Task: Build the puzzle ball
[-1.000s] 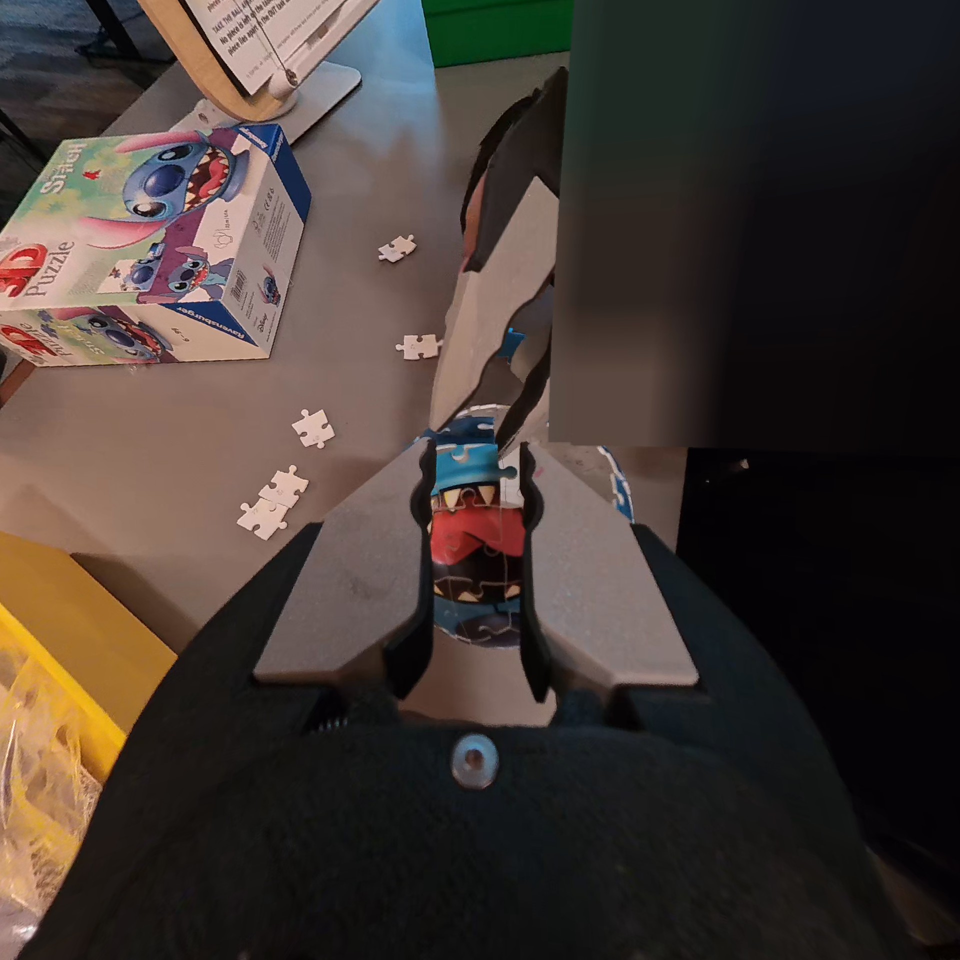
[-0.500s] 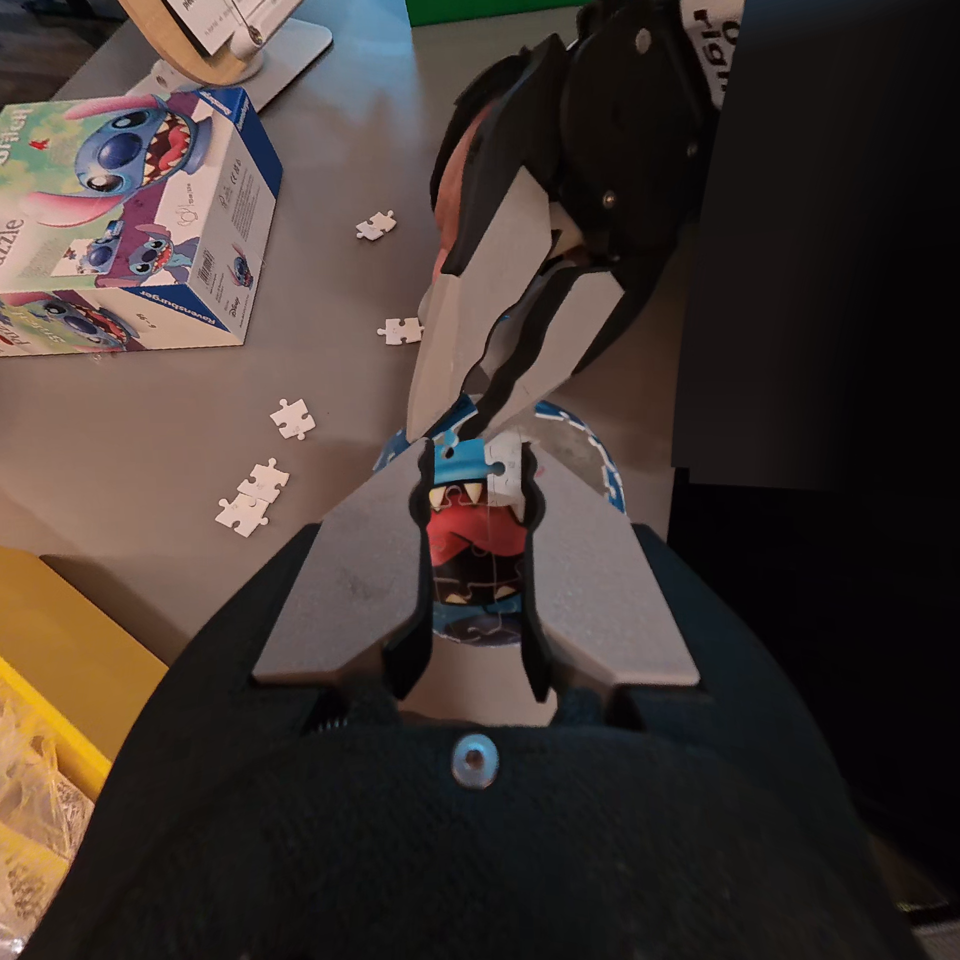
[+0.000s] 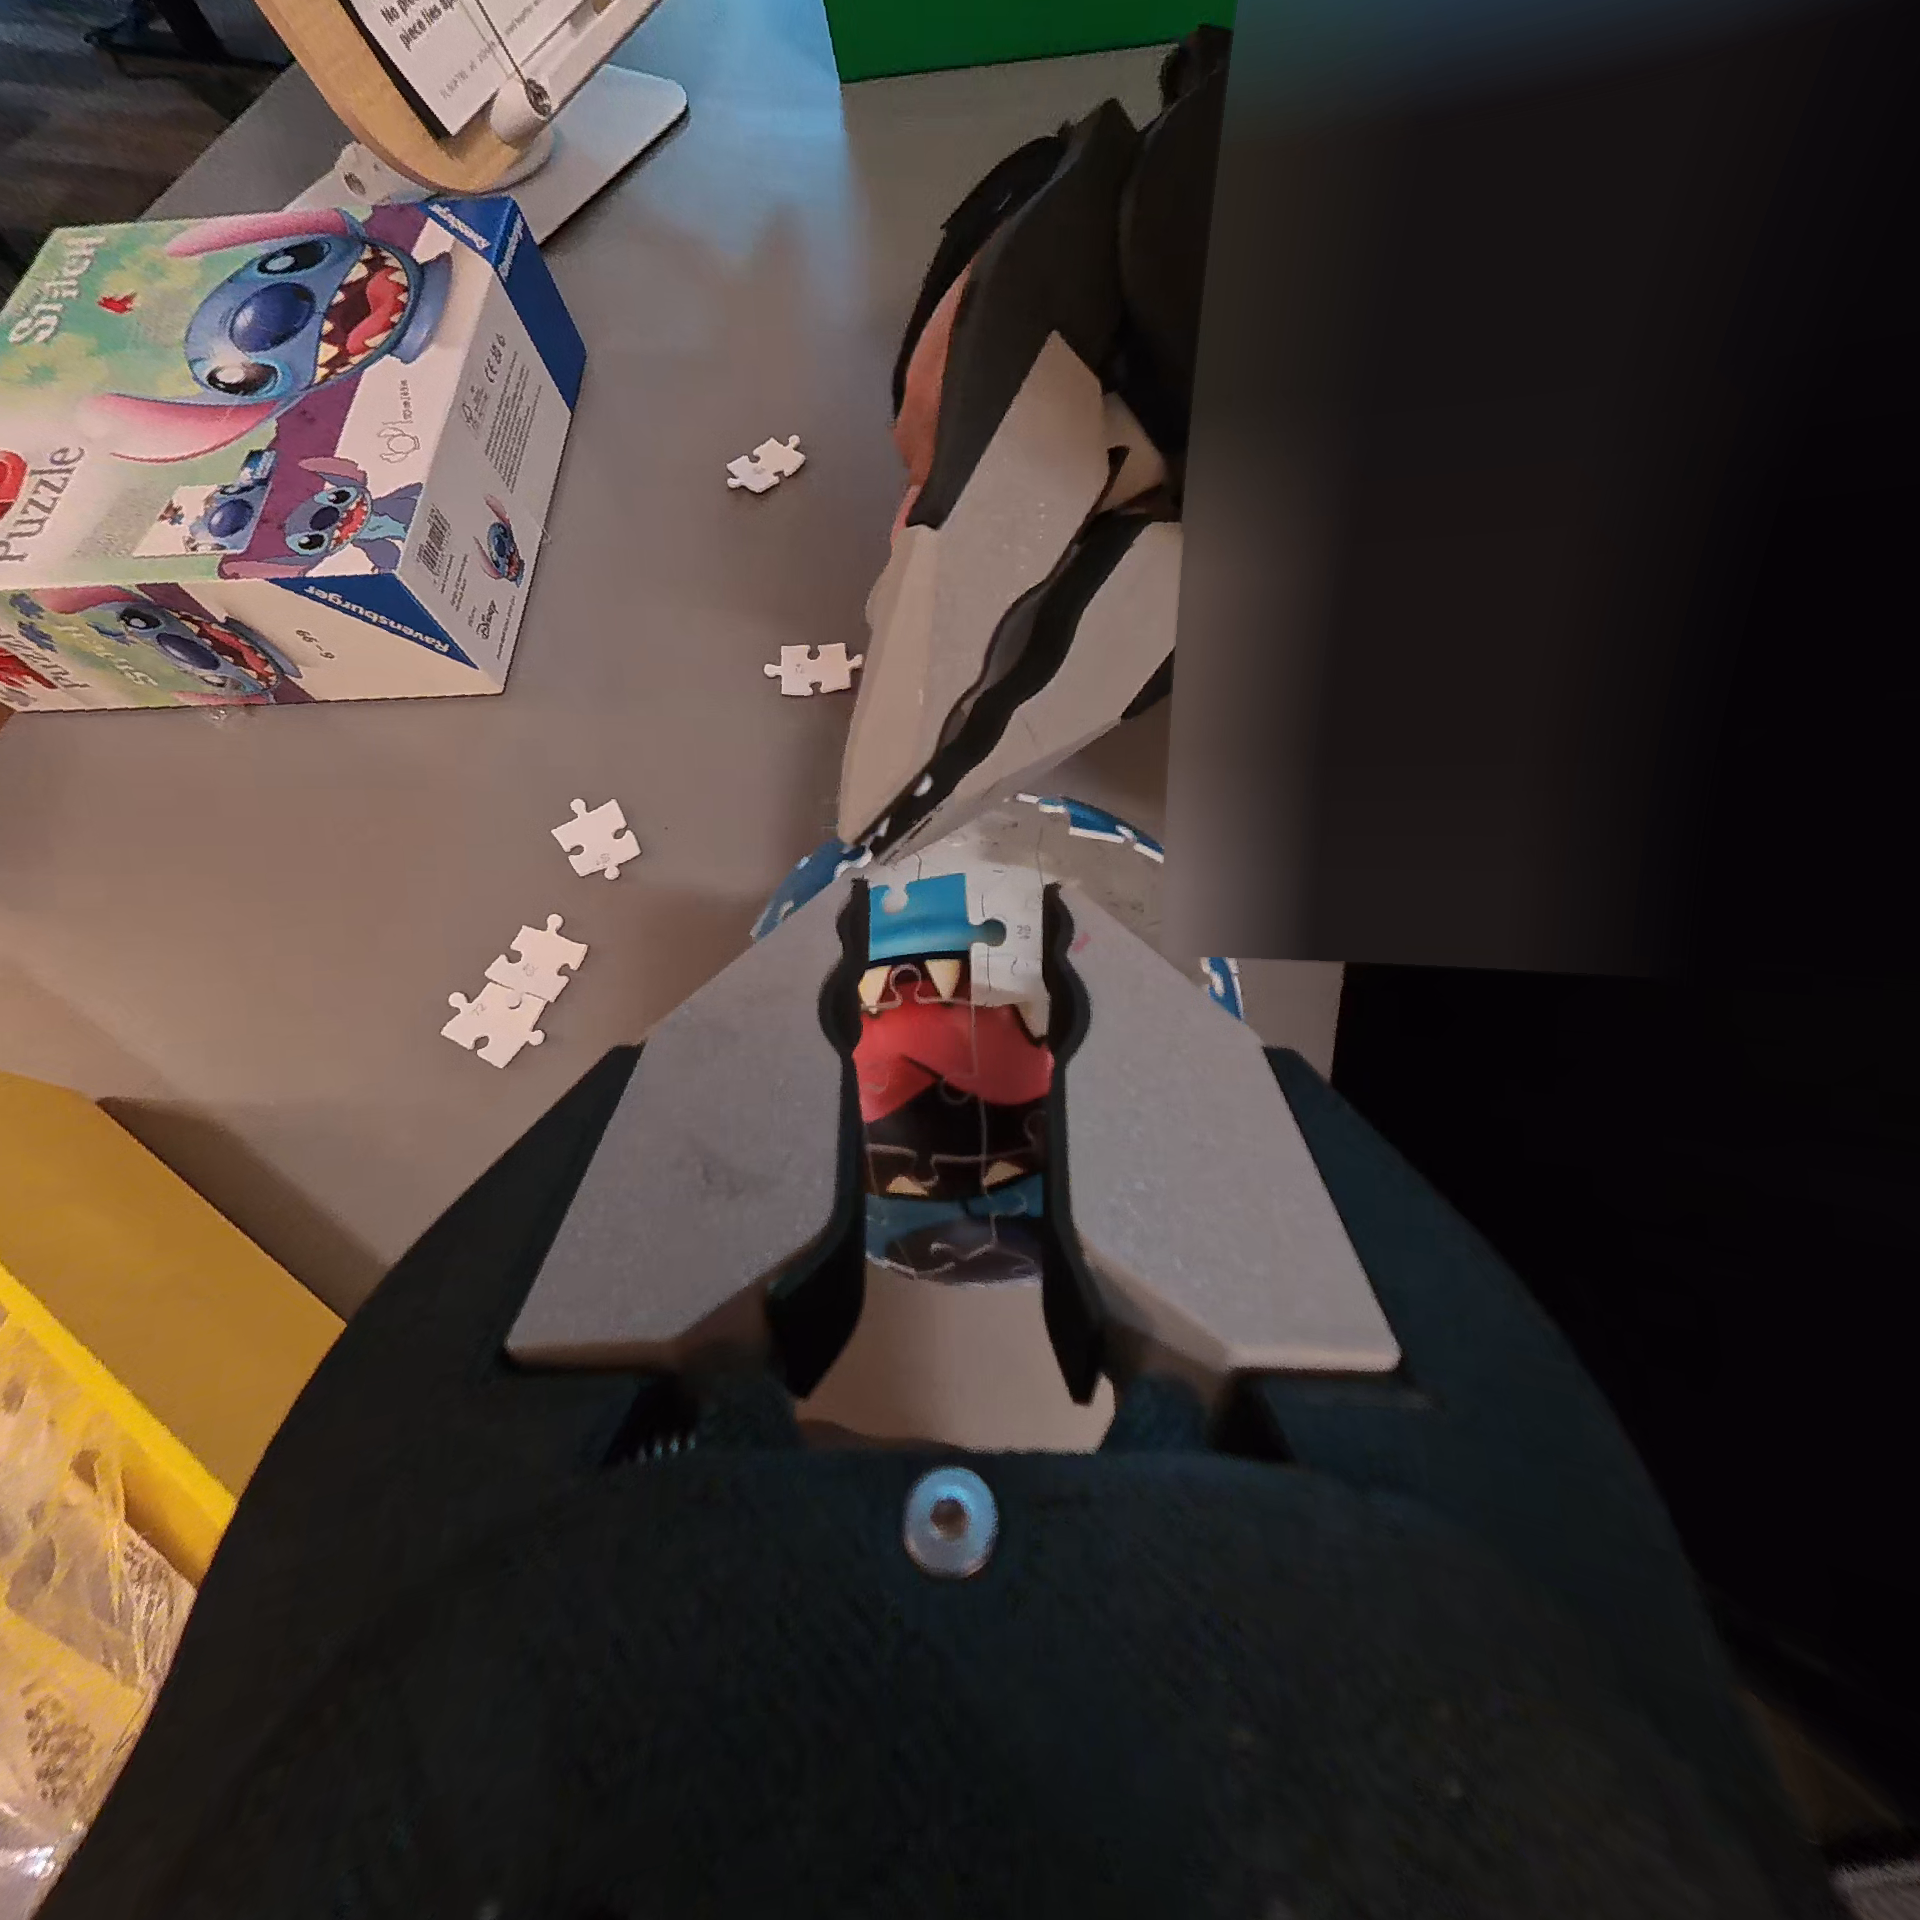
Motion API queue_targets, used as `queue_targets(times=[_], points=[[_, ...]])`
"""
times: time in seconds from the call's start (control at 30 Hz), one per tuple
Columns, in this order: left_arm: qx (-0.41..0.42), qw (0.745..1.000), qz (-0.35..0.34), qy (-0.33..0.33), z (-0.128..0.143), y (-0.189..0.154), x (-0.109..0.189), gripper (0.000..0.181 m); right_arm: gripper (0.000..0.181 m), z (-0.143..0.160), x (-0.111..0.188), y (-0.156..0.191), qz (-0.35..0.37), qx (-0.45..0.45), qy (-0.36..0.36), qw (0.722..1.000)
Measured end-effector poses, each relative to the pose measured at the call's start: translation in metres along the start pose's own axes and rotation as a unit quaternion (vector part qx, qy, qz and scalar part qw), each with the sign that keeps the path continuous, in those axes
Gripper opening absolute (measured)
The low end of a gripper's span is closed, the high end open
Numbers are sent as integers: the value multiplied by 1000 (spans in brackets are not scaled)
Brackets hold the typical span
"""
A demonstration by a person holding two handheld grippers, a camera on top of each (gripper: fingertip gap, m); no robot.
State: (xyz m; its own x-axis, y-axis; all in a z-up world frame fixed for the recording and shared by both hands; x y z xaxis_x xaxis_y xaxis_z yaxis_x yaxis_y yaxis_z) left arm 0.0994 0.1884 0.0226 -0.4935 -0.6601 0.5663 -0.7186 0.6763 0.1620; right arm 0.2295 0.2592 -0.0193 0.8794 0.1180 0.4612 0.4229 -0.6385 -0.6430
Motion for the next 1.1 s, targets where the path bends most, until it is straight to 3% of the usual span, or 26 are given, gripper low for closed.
queue_targets(times=[0.27,0.4,0.5,0.63,0.7,0.87,0.93,1.1], points=[[-7,1000,-15,-11,-7,-4,5,30,0,-1,19,2,33,8,0,999],[-28,997,-65,-33,-22,-5,1,26,0,-4,43,-12,19,-85,-73,994],[-48,996,-68,-39,-36,-12,-10,27,0,-3,65,-35,-31,-234,-205,950],[-33,995,-48,-78,-55,-18,-15,27,0,5,88,-57,-131,-395,-366,832],[-5,993,-18,-114,-65,-22,-12,25,0,9,90,-59,-156,-432,-399,794],[29,991,-1,-129,-73,-24,-17,22,0,6,86,-50,-182,-452,-411,770],[36,990,14,-134,-74,-27,-19,10,0,3,85,-48,-183,-453,-412,770],[58,987,28,-149,-70,-25,-19,4,0,-3,86,-47,-183,-447,-411,773]])
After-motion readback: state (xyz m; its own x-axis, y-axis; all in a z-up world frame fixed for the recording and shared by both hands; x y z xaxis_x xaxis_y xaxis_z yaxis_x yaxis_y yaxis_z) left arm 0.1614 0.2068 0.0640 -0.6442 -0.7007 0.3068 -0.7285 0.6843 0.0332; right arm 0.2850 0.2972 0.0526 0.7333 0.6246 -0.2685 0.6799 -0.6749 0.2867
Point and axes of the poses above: each gripper's, where its closed fingertips meet, x back along the fingers, z out of its underside, y = z × x across the jaws, the point moved 9 cm from there along x, back along the fingers, and after that the axes turned 11 degrees about -z, right-handed, at the moved point
